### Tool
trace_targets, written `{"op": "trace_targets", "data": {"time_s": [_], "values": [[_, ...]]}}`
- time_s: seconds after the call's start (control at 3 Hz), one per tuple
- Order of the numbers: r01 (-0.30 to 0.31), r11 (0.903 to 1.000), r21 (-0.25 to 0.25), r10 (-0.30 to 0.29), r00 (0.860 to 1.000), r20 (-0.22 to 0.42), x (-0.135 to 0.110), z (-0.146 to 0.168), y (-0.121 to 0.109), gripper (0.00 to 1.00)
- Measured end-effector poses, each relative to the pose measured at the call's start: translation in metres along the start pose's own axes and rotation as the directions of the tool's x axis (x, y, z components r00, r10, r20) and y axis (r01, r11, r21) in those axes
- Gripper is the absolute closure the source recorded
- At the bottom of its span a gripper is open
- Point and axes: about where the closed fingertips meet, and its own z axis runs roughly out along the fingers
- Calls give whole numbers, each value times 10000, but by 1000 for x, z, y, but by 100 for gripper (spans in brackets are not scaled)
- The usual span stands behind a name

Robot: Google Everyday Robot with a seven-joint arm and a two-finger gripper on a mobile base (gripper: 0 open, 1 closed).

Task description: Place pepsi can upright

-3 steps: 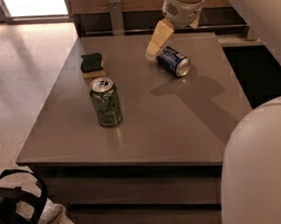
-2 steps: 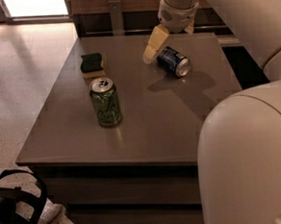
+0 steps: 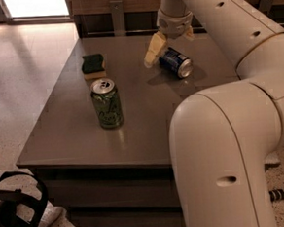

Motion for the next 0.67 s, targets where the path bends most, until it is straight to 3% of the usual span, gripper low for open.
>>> {"op": "trace_targets", "data": {"time_s": [0.67], "values": [[-1107,9910,752,1163,9904,-744,-5,26,-25,0]]}}
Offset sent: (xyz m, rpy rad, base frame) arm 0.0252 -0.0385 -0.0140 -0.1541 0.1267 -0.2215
